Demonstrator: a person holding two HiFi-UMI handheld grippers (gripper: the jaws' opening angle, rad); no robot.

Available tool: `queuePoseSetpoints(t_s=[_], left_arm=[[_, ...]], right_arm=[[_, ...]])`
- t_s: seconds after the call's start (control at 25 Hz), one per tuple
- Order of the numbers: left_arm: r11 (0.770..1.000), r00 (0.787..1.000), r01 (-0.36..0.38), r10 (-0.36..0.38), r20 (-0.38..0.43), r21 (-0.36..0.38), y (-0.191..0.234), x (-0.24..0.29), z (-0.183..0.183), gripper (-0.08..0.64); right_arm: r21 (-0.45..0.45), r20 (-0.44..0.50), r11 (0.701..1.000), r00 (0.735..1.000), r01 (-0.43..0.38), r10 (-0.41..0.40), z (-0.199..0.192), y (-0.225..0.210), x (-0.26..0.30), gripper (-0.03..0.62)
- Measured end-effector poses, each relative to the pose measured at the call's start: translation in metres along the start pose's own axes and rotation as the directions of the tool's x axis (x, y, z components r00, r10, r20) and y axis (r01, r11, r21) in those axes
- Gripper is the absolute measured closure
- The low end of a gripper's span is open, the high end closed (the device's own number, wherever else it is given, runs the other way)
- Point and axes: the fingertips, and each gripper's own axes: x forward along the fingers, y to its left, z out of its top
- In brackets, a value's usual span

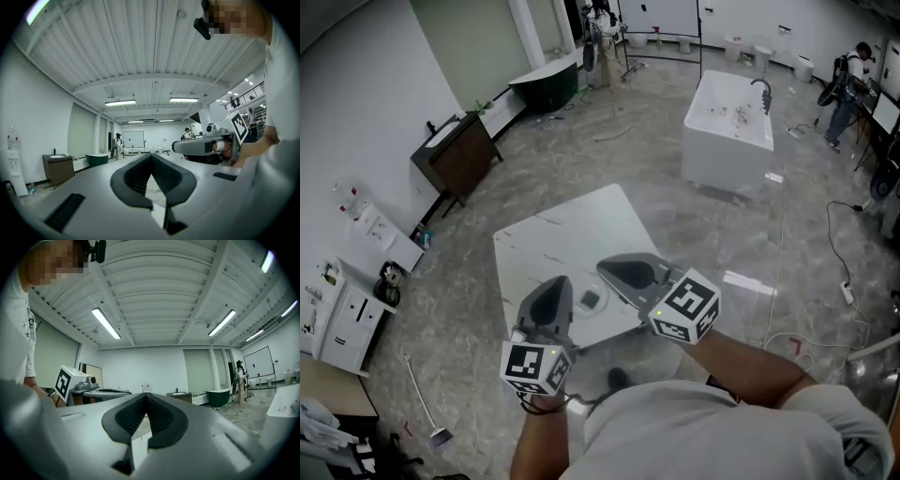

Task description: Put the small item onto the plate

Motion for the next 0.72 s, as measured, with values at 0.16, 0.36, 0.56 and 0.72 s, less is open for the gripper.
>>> queuePoseSetpoints(t_s=[0.16, 0.36, 0.56, 0.72], left_arm=[[0.999, 0.999, -0.037, 0.036, 0.021, 0.015, -0.018, -0.013, 0.020, 0.554], [0.998, 0.998, -0.055, 0.054, 0.038, 0.037, -0.032, -0.025, 0.031, 0.554], [0.997, 0.997, -0.062, 0.060, 0.054, 0.038, -0.041, -0.032, 0.035, 0.554], [0.997, 0.996, -0.064, 0.062, 0.064, 0.037, -0.046, -0.034, 0.039, 0.554]], right_arm=[[-0.015, 0.030, 1.000, 1.000, 0.005, -0.005, 0.020, 0.011, -0.020, 0.591], [-0.027, 0.053, 1.000, 0.999, 0.005, -0.003, 0.030, 0.024, -0.033, 0.591], [-0.047, 0.055, 0.999, 0.998, 0.003, -0.001, 0.033, 0.032, -0.043, 0.591], [-0.056, 0.062, 0.998, 0.998, 0.003, 0.000, 0.038, 0.035, -0.050, 0.591]])
